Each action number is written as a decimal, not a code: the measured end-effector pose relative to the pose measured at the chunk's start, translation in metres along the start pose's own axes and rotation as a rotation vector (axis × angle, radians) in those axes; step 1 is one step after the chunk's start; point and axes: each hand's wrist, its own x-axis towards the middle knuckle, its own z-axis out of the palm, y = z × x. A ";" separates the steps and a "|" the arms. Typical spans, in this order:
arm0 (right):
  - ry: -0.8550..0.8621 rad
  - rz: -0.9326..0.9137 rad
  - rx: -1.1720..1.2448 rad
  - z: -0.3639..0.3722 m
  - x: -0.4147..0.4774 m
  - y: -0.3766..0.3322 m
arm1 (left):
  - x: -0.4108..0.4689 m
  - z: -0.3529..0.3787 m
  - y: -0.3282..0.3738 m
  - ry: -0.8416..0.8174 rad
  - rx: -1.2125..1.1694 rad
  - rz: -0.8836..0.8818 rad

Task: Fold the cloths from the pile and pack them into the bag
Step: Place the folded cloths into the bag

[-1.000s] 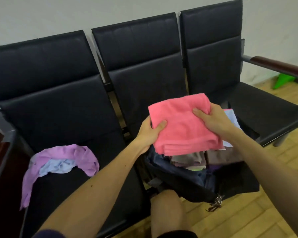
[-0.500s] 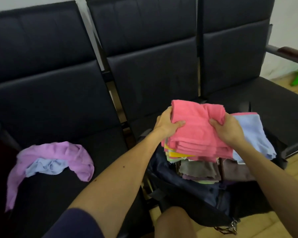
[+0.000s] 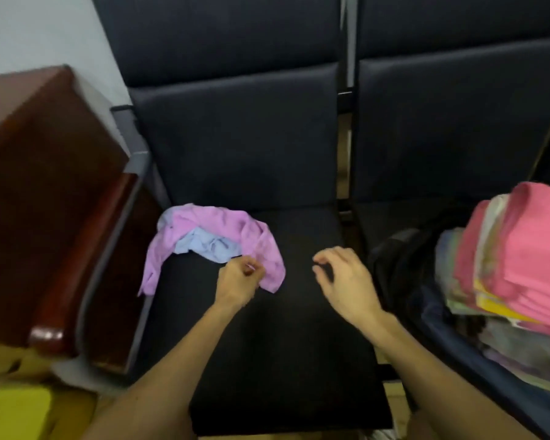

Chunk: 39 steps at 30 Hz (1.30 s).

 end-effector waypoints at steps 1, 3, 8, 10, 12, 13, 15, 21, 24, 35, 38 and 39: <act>-0.097 0.066 0.039 0.025 0.005 -0.012 | 0.004 -0.006 -0.023 -0.008 0.032 -0.043; -0.248 0.202 0.089 0.061 0.018 -0.023 | 0.010 -0.008 -0.050 -0.015 0.057 -0.068; -0.353 0.490 0.046 0.120 0.050 -0.023 | 0.038 0.003 -0.062 0.030 0.182 0.031; -0.399 0.585 0.009 0.133 0.059 -0.022 | 0.051 0.010 -0.062 0.015 0.274 0.103; -0.422 0.663 -0.021 0.136 0.065 -0.021 | 0.061 0.016 -0.063 -0.017 0.356 0.156; -0.436 0.694 -0.036 0.138 0.066 -0.020 | 0.065 0.019 -0.065 -0.032 0.405 0.181; -0.436 0.727 -0.014 0.143 0.065 -0.016 | 0.069 0.024 -0.068 -0.034 0.485 0.237; -0.188 1.045 0.697 0.112 0.072 -0.035 | 0.053 0.022 -0.059 -0.169 0.489 0.264; -0.117 1.067 0.881 0.082 0.083 -0.051 | 0.024 0.007 -0.040 -0.464 0.435 0.255; -0.271 0.322 0.628 -0.072 0.089 -0.171 | -0.066 -0.134 0.082 0.035 0.080 0.557; -0.246 0.167 0.600 -0.112 0.079 -0.203 | -0.104 -0.148 0.109 -0.036 -0.067 0.635; -0.217 0.117 0.586 -0.128 0.071 -0.214 | -0.120 -0.152 0.115 -0.004 -0.114 0.670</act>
